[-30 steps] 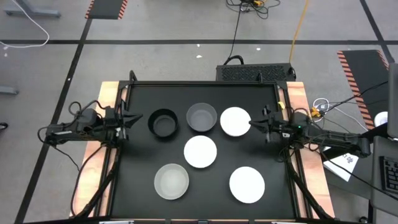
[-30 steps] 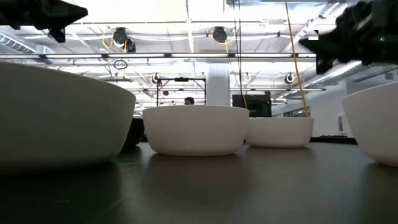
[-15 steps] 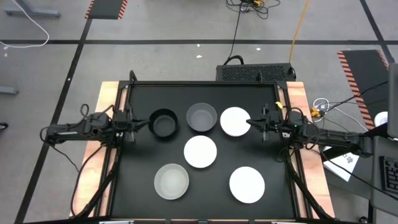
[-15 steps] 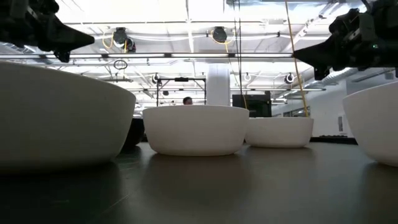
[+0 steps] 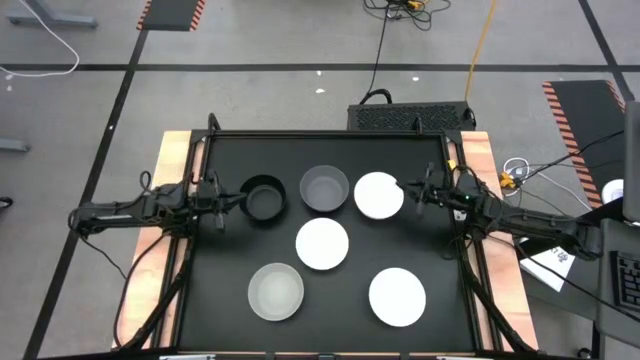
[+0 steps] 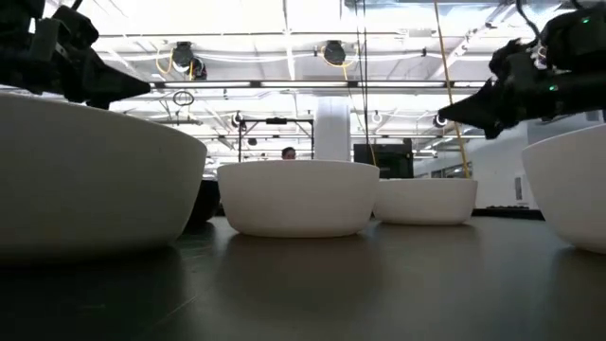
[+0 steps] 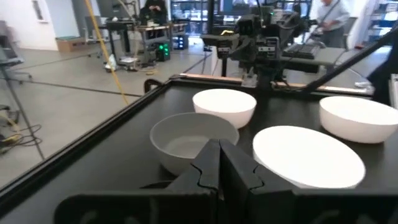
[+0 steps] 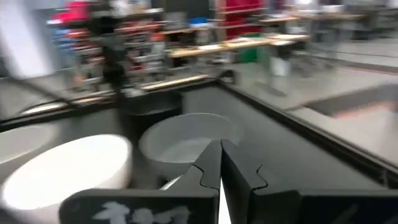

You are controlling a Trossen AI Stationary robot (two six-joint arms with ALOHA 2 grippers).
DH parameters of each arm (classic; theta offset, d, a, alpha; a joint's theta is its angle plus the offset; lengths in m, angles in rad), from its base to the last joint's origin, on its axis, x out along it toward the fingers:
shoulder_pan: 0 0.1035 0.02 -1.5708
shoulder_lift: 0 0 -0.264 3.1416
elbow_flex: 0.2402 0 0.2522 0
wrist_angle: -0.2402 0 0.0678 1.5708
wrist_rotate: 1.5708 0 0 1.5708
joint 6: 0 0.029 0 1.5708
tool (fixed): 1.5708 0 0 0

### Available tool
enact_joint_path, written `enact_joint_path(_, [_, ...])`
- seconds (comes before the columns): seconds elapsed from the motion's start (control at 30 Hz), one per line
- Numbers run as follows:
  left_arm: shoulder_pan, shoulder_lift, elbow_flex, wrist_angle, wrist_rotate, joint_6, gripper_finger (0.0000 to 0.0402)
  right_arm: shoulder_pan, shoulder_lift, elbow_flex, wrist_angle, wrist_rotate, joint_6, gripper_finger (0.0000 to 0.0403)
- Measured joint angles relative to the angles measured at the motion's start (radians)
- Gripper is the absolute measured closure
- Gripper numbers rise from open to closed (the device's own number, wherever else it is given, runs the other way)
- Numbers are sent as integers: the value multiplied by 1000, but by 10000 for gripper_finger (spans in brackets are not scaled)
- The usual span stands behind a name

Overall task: Nest bowls inside each other
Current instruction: Stack the top white bowl on the middle white bowl

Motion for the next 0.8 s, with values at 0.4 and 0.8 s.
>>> enact_joint_path(0.4, [92,0,0,13,54,23,394,-137,307,214,-131,-20,67,340])
enact_joint_path(0.8, [97,0,0,-5,140,25,394,-170,554,573,-631,-23,100,155])
